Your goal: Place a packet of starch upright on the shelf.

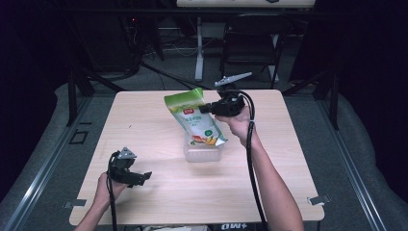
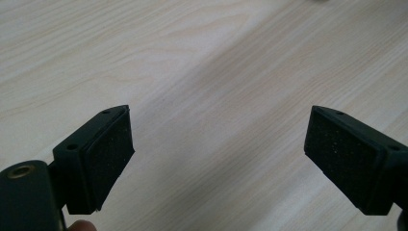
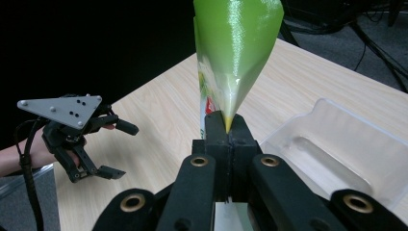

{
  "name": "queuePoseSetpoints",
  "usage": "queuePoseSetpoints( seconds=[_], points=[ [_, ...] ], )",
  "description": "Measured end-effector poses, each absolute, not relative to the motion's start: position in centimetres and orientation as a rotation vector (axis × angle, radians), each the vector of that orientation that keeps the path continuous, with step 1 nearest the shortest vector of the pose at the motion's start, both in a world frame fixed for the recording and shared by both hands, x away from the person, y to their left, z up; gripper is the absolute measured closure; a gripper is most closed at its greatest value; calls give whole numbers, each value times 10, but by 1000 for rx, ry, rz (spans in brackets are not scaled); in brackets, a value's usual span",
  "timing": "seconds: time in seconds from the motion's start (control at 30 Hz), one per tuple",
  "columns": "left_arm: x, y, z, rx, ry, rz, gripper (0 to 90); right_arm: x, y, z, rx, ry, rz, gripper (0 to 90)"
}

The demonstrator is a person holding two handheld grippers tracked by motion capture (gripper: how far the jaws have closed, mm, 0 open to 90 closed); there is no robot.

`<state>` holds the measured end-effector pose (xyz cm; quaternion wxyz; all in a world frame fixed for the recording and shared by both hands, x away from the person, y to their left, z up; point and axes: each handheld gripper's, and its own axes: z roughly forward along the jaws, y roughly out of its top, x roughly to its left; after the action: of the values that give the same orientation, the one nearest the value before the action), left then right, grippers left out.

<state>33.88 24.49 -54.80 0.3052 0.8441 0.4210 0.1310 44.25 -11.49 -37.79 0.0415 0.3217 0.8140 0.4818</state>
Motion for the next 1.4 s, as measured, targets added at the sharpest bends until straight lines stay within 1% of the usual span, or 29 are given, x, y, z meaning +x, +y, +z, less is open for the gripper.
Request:
queuePoseSetpoints(
  seconds=[0.27,0.67,1.4],
  points=[
    [339,245,-548,2232,1118,345,97,451,-110,-400,1009,2516,1497,900],
    [339,245,-548,2235,1117,345,97,459,-116,-435,1082,2526,1490,900],
    [338,243,-548,2248,1112,348,98,455,-129,-451,1045,2484,1220,896]
  ],
)
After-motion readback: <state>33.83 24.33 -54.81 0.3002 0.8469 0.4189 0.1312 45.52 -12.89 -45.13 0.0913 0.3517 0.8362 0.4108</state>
